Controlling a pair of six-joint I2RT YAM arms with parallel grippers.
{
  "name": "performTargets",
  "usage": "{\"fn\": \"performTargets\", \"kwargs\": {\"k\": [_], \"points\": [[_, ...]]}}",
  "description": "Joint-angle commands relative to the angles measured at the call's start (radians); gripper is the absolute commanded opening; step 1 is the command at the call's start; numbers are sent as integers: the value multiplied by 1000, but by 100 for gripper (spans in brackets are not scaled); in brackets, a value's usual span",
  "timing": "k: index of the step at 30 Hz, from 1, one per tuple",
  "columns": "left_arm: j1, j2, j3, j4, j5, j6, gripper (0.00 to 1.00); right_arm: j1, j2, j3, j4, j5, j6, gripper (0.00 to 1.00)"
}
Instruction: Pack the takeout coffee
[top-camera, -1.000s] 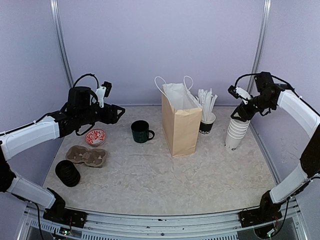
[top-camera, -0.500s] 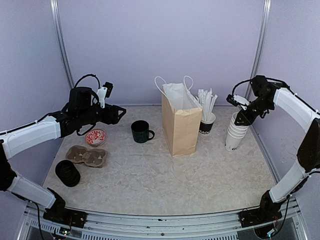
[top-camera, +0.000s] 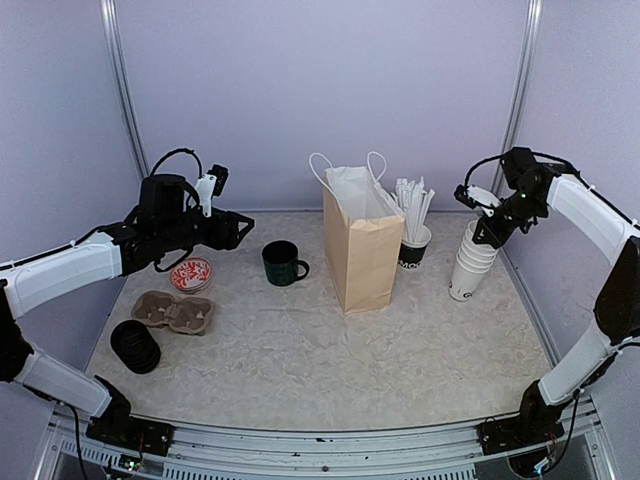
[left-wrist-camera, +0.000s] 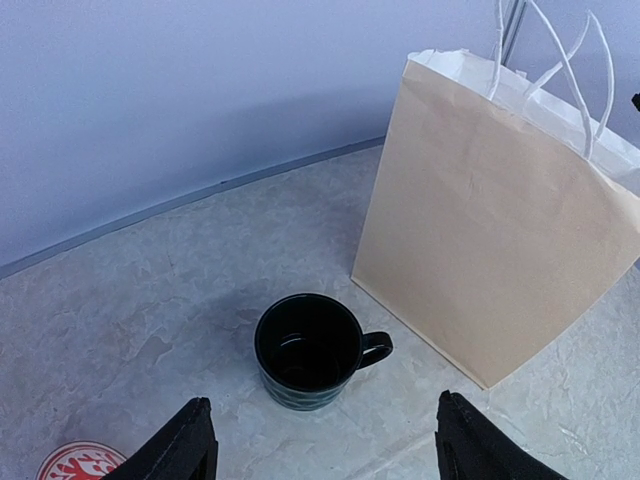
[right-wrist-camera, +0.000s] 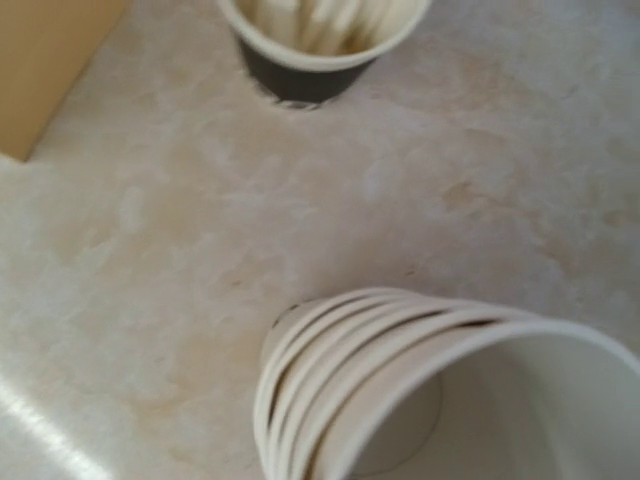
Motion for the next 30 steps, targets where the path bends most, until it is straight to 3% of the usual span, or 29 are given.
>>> {"fn": "performTargets", "kwargs": {"k": [1,11,19,24,30], "points": [[-6,1,-6,4,-4,14,73,6,-15,23,118,69,8,0],[-11,1,-6,2,-9,19,73,15,4,103,70,35,19,0],[-11,6,6,-5,-42,20,73,16,-135,215,3,44,14,0],[-11,15,51,-52,-77,29,73,28,-205,218,-60,-152,-27,0],[-12,47,115,-151,-145,7,72,133,-290,140,-206,-291,-214,0]]}}
